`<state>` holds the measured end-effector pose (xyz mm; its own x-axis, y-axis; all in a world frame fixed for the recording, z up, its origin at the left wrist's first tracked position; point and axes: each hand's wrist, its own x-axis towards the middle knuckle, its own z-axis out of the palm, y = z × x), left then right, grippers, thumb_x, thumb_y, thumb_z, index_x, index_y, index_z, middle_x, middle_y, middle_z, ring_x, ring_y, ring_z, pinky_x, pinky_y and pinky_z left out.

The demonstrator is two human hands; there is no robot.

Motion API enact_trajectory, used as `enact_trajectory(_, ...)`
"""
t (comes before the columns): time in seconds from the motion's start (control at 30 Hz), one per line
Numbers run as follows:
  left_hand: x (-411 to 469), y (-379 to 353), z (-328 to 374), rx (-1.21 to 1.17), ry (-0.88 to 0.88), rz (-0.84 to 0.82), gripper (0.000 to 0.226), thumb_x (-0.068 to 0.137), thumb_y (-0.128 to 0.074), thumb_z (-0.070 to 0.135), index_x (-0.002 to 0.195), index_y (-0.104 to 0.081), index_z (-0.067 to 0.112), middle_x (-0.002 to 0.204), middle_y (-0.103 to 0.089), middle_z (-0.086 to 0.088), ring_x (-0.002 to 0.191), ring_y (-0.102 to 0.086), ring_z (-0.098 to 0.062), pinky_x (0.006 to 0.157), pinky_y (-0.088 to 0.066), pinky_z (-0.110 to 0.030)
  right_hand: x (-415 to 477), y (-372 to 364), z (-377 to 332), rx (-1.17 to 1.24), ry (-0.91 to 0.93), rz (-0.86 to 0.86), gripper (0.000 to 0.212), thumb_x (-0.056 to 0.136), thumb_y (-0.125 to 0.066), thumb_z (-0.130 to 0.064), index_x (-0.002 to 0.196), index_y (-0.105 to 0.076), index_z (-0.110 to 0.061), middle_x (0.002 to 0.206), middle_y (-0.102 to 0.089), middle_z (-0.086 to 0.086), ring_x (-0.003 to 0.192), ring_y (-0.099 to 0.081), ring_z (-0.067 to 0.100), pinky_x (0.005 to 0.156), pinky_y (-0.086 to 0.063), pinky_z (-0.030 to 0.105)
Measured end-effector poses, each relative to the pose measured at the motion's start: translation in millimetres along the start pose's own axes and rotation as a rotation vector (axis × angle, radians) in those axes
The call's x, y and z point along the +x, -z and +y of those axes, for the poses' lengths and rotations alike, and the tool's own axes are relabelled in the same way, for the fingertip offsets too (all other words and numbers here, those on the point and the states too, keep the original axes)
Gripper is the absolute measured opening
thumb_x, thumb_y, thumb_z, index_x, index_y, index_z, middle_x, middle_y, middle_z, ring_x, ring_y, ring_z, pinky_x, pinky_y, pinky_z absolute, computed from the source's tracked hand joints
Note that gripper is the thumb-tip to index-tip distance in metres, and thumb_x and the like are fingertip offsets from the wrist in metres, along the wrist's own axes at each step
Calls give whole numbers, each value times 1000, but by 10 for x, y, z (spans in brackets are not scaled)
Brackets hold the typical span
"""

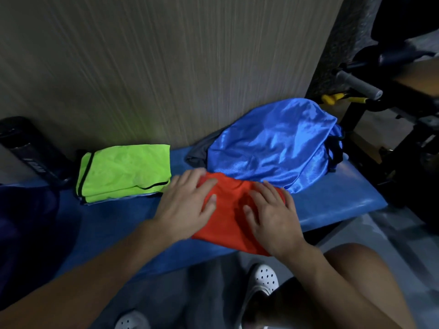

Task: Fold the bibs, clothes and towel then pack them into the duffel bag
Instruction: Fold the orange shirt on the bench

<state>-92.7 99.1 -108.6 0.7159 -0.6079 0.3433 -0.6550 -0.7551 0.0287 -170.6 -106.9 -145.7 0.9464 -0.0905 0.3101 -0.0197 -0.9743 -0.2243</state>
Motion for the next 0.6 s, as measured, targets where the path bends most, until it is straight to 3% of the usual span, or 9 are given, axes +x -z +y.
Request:
enact_trajectory(0.1,98,-274,48,47,-58,-198,62,93,-34,50,147,-45,21,158,-35,-6,147,-30,-22,120,-24,-42,-31,-131,-16,-59,-4,-135,58,94,-33,-50,135,-57,-17,145,-50,9,138,-43,25,109,-23,52)
enact_trajectory(0.17,32,-435,11,42,12,-297,71,92,-25,57,153,-34,23,162,-27,-4,150,-23,-19,123,-17,-41,-77,-224,12,-119,-10,-207,62,94,-29,-53,140,-53,-17,147,-48,12,138,-43,27,108,-21,53)
enact_trajectory(0.37,-64,-503,37,22,138,-354,85,86,-12,66,158,-20,21,166,-14,-4,153,-11,-19,122,-12,-39,-95,-286,54,-148,-62,-232,62,94,-27,-56,145,-46,-27,150,-43,16,141,-38,31,111,-18,58)
enact_trajectory(0.47,-187,-471,100,36,224,-362,87,85,-16,66,156,-24,18,164,-19,-10,151,-18,-23,121,-18,-42,-92,-296,57,-123,-53,-220,62,95,-25,-56,147,-42,-27,153,-39,14,143,-33,29,112,-17,56)
enact_trajectory(0.6,-467,-378,163,108,341,-343,82,83,-31,64,144,-49,12,148,-46,-20,135,-46,-34,106,-40,-51,-84,-321,37,-47,-85,-242,68,94,-13,-60,152,-28,-29,161,-22,12,149,-17,30,118,-16,55)
